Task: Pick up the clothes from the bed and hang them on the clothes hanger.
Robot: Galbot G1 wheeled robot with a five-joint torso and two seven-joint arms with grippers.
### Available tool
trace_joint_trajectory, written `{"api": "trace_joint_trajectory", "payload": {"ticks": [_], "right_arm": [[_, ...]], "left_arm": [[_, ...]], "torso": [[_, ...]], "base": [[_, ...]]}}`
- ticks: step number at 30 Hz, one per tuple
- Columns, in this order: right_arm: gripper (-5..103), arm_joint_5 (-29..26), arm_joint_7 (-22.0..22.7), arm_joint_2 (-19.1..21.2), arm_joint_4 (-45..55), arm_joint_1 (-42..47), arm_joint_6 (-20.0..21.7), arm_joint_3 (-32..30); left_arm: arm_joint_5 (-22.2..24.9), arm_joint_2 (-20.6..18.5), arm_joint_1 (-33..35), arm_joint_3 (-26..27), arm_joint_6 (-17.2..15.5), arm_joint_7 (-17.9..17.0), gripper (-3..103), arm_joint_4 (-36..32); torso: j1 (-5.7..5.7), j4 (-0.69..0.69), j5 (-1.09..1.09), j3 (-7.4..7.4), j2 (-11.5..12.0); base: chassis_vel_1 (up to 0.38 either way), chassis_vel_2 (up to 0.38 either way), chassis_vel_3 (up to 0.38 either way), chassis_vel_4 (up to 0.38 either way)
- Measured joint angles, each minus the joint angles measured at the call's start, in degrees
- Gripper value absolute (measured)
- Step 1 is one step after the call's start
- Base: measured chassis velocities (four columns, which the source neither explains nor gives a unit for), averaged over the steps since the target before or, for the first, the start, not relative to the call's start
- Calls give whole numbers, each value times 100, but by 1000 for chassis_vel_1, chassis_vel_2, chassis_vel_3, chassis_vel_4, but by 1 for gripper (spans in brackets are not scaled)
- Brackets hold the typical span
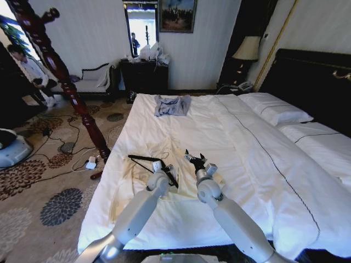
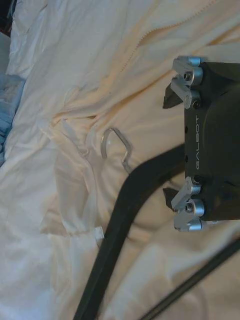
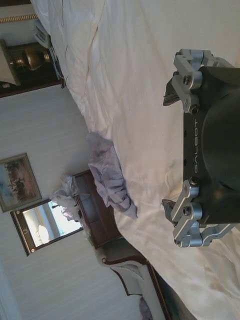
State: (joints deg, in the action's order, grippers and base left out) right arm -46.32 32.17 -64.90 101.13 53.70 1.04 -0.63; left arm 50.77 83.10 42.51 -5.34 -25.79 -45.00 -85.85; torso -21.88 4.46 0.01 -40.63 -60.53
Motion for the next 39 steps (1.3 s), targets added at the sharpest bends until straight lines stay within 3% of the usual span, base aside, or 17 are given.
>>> {"api": "trace_joint_trajectory", "payload": {"ticks": [4,9,10,11,16,19,30,39], "right_arm": [[100,-5,27,-1,-16,-1,39,19],[100,-6,36,-13,-47,-10,58,44],[100,-5,37,-13,-55,-11,61,50],[100,-3,38,-11,-62,-12,66,60],[100,0,57,1,-65,5,83,66],[100,4,90,18,-64,26,96,62],[100,34,193,64,-62,68,114,20],[100,49,243,80,-128,65,112,16]], "left_arm": [[52,33,-51,4,-47,-36,80,17],[101,-22,-9,-16,-230,-63,57,11],[111,-41,2,-20,-276,-64,57,11],[140,-63,11,-27,-328,-62,47,18],[213,-76,18,-28,-370,-16,36,44],[196,-76,36,-7,-282,57,24,10],[-33,-526,200,60,174,324,24,-461],[-22,-1303,783,434,303,878,24,-1678]], "torso": [[0,-1,0,0,0],[0,-1,-1,0,0],[0,-1,-1,0,0],[0,-1,-1,0,0],[0,-1,-1,0,-1],[0,1,-2,0,0],[0,0,-2,0,0],[0,-1,-2,0,-1]], "base": [[0,0,0,0],[0,0,0,0],[0,0,0,0],[0,0,0,0],[0,0,0,0],[0,0,0,0],[0,0,0,0],[0,0,0,0]]}}
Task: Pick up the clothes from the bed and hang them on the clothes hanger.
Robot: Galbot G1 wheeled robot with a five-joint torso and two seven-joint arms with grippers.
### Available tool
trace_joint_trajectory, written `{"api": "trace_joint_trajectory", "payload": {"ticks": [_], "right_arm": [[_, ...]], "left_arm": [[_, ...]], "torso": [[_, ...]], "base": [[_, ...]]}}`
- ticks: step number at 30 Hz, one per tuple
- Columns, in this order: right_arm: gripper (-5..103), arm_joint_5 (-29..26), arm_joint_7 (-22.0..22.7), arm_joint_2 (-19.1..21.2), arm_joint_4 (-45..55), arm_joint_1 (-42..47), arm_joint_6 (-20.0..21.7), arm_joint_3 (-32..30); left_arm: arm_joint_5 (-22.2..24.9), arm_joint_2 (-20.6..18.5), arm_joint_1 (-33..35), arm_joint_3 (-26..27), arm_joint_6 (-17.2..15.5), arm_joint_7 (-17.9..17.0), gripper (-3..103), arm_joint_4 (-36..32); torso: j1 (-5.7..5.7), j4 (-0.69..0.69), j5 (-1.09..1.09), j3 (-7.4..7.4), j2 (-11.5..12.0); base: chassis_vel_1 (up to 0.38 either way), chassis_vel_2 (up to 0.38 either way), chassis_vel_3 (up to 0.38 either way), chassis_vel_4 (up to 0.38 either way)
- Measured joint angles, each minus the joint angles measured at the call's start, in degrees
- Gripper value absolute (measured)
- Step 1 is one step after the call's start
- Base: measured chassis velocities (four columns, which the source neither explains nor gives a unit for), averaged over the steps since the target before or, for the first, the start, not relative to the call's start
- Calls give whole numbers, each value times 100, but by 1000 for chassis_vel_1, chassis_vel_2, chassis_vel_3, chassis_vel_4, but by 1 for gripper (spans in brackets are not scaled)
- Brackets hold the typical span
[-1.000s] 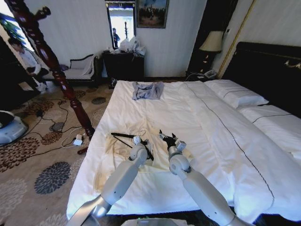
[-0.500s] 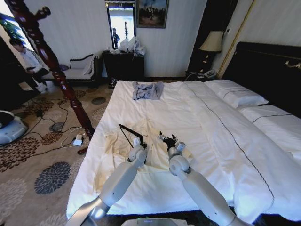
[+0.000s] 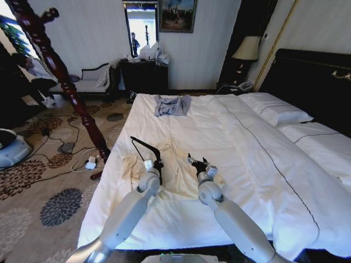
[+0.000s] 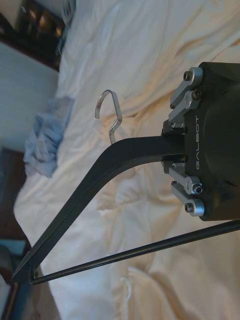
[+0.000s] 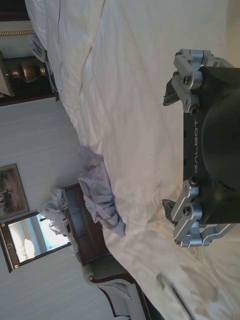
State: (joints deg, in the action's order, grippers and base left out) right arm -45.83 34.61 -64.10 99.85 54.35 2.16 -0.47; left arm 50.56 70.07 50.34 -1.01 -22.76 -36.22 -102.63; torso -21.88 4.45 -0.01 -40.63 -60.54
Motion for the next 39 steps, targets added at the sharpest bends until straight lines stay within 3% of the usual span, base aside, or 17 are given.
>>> {"api": "trace_joint_trajectory", "payload": {"ticks": [1,3,4,7,11,14,17,18,21,22,26,28,30,31,32,36,39], "right_arm": [[100,-2,0,9,-9,-7,0,1],[100,-70,0,69,-32,-38,5,6],[100,-70,0,69,-32,-38,5,6],[100,-142,9,141,-32,-60,36,18],[100,-180,13,284,-72,-124,64,84],[100,-196,8,307,-97,-152,64,105],[100,-454,-400,340,-108,-210,-301,155],[100,-454,-400,340,-108,-210,-301,155],[100,-1273,-1443,336,-67,-347,-1057,235],[100,-1273,-1443,336,-67,-347,-1057,235],[100,-1860,-2375,243,-313,-677,-1564,302],[100,-1827,-2581,235,-404,-737,-1680,316],[100,-1617,-3105,252,-633,-842,-1973,351],[100,-1417,-3668,294,-822,-919,-2256,392],[100,-1417,-3668,294,-822,-919,-2256,392],[100,-1059,-4914,378,-1114,-1096,-2766,415],[100,-827,-5176,330,-1264,-1197,-3017,378]], "left_arm": [[-23,-93,70,35,21,128,24,-95],[-52,-366,335,258,164,749,24,-439],[-52,-366,335,258,164,749,24,-439],[145,-449,536,593,318,1203,24,-709],[1286,-251,864,1461,562,1728,24,-1250],[1587,-194,962,1646,604,1885,24,-1356],[2076,-178,1189,1897,614,2500,24,-1541],[2076,-178,1189,1897,614,2500,24,-1541],[2253,-233,1239,1959,613,3127,24,-1638],[2253,-233,1239,1959,613,3127,24,-1638],[2692,-466,1235,1740,519,3322,24,-1895],[2760,-508,1245,1693,488,3327,24,-1964],[2886,-621,1274,1596,419,3334,24,-2157],[2998,-715,1288,1534,354,3335,24,-2321],[2998,-715,1288,1534,354,3335,24,-2321],[3351,-940,1258,1469,229,3319,24,-2707],[3459,-1006,1261,1428,208,3258,24,-2854]], "torso": [[0,0,0,0,0],[0,-1,0,0,0],[0,-1,0,0,0],[0,0,0,0,0],[0,0,1,0,-1],[0,1,1,0,0],[0,0,1,0,0],[0,0,1,0,0],[0,1,0,0,-1],[0,1,0,0,-1],[0,0,0,0,-1],[0,0,0,0,-1],[0,0,1,0,0],[0,1,1,0,0],[0,1,1,0,0],[0,2,1,0,0],[0,1,1,0,0]], "base": [[0,0,0,0],[0,0,0,0],[0,0,0,0],[0,0,0,0],[0,0,0,0],[0,0,0,0],[0,0,0,0],[0,0,0,0],[0,0,0,0],[0,0,0,0],[0,0,0,0],[0,0,0,0],[0,0,0,0],[0,0,0,0],[0,0,0,0],[0,0,0,0],[0,0,0,0]]}}
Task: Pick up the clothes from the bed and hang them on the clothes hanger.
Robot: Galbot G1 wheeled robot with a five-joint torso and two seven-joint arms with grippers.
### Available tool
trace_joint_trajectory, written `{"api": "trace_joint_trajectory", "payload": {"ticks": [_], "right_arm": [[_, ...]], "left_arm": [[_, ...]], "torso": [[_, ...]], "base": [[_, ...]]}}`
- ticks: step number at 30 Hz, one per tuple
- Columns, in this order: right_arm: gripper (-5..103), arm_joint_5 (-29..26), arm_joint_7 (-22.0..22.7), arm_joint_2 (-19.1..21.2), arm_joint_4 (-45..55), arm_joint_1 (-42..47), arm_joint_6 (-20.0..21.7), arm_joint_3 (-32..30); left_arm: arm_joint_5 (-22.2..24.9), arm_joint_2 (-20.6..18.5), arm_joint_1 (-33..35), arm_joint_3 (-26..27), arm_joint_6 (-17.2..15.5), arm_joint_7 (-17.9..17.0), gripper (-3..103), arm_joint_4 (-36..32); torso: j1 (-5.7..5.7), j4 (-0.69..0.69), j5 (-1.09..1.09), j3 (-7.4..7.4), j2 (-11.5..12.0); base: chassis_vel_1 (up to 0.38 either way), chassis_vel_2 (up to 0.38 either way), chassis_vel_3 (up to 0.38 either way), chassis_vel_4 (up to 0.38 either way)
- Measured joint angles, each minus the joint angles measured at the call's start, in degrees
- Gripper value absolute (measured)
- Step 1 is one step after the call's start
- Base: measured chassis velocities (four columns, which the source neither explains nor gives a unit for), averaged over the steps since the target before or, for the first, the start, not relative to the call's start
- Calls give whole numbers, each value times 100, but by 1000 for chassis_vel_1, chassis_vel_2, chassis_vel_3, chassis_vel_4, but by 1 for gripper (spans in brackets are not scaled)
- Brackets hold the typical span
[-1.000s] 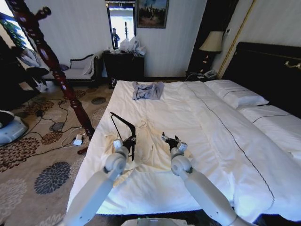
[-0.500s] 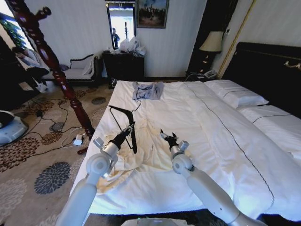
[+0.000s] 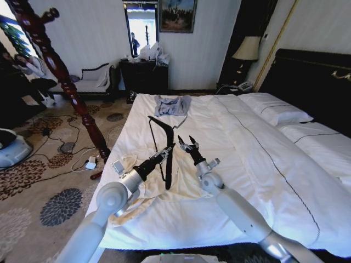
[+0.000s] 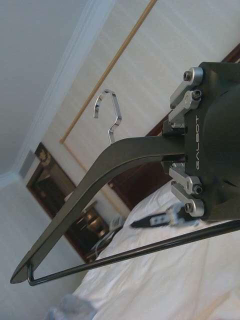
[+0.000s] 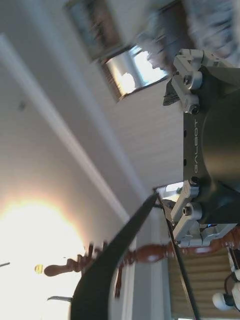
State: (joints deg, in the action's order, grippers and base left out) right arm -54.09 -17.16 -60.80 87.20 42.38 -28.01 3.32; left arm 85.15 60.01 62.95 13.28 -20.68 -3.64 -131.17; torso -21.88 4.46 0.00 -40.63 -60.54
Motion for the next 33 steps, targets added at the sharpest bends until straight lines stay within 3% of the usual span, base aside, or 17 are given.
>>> {"api": "trace_joint_trajectory", "payload": {"ticks": [2,4,5,7,9,13,17,33], "right_arm": [[100,513,-58,-115,-179,-137,-325,-67],[100,1206,203,-171,-254,-225,-469,-115],[100,1206,203,-171,-254,-225,-469,-115],[100,2000,651,-190,-299,-308,-561,-147],[100,2221,811,-193,-312,-332,-582,-148],[100,3223,1551,-271,-340,-414,-691,-116],[100,3754,1837,-294,-349,-446,-731,-73],[100,4644,1859,-200,-129,-506,-1076,28]], "left_arm": [[47,-40,27,-46,-2,-93,24,-92],[94,-46,36,-65,-1,-193,24,-122],[94,-46,36,-65,-1,-193,24,-122],[117,-45,37,-87,5,-275,24,-128],[122,-41,37,-96,6,-292,24,-128],[130,-15,29,-187,9,-330,24,-107],[160,-12,-5,-244,7,-376,24,-107],[346,-74,-39,-520,-147,-607,24,-224]], "torso": [[0,-2,0,0,0],[0,-2,1,0,0],[0,-2,1,0,0],[0,-2,-1,0,1],[0,-1,0,0,1],[0,-2,0,0,1],[0,-1,0,0,0],[0,-1,0,0,1]], "base": [[0,0,0,0],[0,0,0,0],[0,0,0,0],[0,0,0,0],[0,0,0,0],[0,0,0,0],[0,0,0,0],[0,0,0,0]]}}
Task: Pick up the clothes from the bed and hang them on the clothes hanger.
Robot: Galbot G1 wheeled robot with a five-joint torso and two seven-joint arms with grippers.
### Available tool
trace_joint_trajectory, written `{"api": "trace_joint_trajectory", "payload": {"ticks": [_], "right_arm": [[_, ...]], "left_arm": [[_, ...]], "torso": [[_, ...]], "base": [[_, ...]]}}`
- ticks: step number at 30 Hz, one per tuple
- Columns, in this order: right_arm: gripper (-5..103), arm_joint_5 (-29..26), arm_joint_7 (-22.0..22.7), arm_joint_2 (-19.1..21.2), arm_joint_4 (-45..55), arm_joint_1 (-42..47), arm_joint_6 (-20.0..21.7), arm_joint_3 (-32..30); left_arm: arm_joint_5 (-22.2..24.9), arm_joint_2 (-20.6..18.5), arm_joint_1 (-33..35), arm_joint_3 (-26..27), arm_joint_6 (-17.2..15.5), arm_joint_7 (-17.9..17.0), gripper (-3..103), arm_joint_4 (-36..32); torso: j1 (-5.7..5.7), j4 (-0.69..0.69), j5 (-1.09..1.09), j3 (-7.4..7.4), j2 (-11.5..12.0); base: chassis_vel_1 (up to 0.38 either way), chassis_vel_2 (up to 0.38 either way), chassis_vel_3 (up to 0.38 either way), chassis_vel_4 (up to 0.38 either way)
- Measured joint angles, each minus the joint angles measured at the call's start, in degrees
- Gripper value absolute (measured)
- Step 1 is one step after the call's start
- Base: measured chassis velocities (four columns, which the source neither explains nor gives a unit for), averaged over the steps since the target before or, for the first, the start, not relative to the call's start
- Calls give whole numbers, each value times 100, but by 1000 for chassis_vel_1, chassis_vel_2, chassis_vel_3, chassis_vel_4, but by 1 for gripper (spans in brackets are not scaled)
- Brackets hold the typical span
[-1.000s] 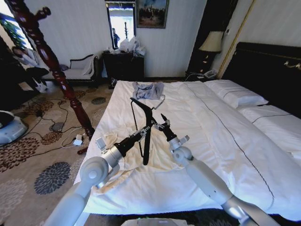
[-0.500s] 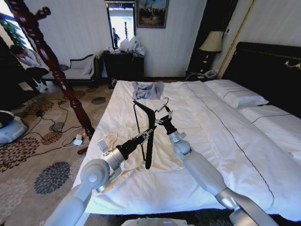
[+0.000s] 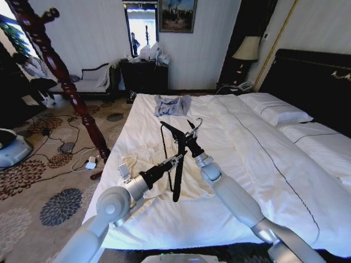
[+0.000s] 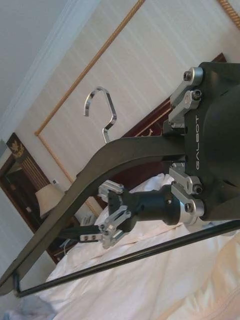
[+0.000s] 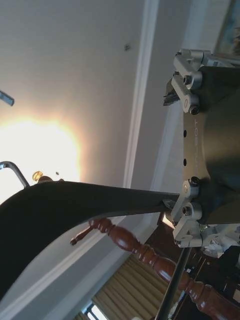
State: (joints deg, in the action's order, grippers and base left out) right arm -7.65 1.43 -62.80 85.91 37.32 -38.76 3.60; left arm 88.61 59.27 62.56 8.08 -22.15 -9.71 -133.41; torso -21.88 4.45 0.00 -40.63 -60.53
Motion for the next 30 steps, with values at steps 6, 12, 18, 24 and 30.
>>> {"api": "trace_joint_trajectory", "payload": {"ticks": [6,12,18,24,30], "right_arm": [[100,167,3,24,24,-13,-30,-2],[100,235,-87,14,-60,30,-47,27],[100,208,-240,89,-25,98,-103,37],[100,253,-259,36,41,26,-124,41],[103,325,-289,13,189,-21,-138,66]], "left_arm": [[2,-15,-15,-69,-11,-10,24,-4],[-4,30,-106,-32,-11,-10,24,-28],[35,-5,-129,11,-11,-9,24,-77],[14,-3,-106,-99,-14,-8,24,-12],[-123,38,-121,-325,-15,-8,24,119]], "torso": [[0,1,0,0,0],[0,1,0,0,0],[0,2,0,0,0],[0,0,0,0,0],[0,0,0,0,0]], "base": [[0,0,0,0],[0,0,0,0],[0,0,0,0],[0,0,0,0],[0,0,0,0]]}}
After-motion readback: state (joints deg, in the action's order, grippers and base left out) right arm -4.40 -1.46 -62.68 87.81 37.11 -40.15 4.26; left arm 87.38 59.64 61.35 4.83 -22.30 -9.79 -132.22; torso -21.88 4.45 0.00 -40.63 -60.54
